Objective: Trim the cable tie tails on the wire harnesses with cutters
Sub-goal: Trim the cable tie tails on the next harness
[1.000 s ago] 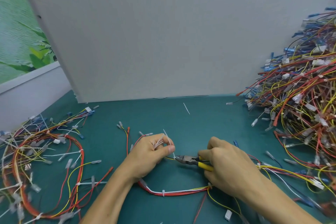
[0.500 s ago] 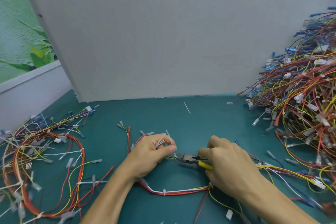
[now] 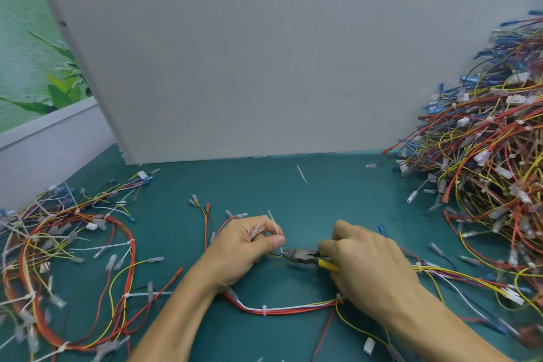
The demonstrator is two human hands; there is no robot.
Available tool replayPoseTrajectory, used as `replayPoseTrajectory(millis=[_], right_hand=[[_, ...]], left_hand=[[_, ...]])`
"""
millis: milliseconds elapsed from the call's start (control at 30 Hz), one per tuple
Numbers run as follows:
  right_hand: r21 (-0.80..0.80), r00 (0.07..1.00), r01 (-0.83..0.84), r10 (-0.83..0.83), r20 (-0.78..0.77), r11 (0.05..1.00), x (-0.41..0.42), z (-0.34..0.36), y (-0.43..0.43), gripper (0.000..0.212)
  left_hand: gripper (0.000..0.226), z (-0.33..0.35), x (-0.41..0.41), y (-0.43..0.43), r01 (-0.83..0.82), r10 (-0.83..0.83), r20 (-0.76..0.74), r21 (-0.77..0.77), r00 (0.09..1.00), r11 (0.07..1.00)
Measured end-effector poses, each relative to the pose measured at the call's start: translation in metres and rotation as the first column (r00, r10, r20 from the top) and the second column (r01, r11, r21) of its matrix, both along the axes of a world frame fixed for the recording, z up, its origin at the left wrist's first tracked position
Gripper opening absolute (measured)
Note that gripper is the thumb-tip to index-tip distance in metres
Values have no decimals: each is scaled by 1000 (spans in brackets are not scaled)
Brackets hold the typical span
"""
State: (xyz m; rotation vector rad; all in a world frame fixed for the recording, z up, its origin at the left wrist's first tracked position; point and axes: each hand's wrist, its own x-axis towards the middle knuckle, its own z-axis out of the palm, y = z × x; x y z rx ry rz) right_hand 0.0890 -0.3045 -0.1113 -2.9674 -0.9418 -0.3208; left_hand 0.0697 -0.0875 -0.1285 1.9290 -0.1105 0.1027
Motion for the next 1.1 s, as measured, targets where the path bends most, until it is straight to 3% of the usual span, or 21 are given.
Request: replayPoseTrajectory(millis=[167,267,333,500,567,700,767,867,967,1033,1100], right_hand=[[3,997,-60,59,41,998,-4,3,2,4],[-65,999,-31,34,36,997,-7,10,3,35],[-43,999,6,-4,43,999,-7,10,4,42],[-87,1000,10,-8,20,996,-7,2,3,28],[9,998,-11,10,54,1000,-4,-2,2,8],[185,994,1,20,-110,983,3,12,-3,15],[276,978,9,49,-203,961,8,23,-10,21],[296,957,74,15,-288,952,18,43,-26,20],[115,947,80,-40,-319,990,25,59,-49,19],[-59,925,46,-65,-374,997,27,61,-59,20],[-169,903,20,-91,-420,985,28,56,-63,19]], left_hand=[[15,0,0,-1,-3,3,-11,-3,1000,1000],[14,1,-1,-1,5,-5,-13,0,1000,1000],[14,1,-1,-1,8,-8,-8,4,1000,1000],[15,1,-1,-2,0,0,8,15,1000,1000],[12,3,-2,-3,-26,25,41,18,999,999],[11,17,-4,1,-158,152,154,30,976,987],[11,29,-8,3,-158,159,144,-17,977,987],[17,51,-15,4,-55,58,37,-85,998,995],[18,68,-27,-6,125,-137,-184,-77,973,989],[12,72,-37,-20,263,-221,-348,79,911,961],[12,73,-44,-40,412,-232,-488,301,841,860]])
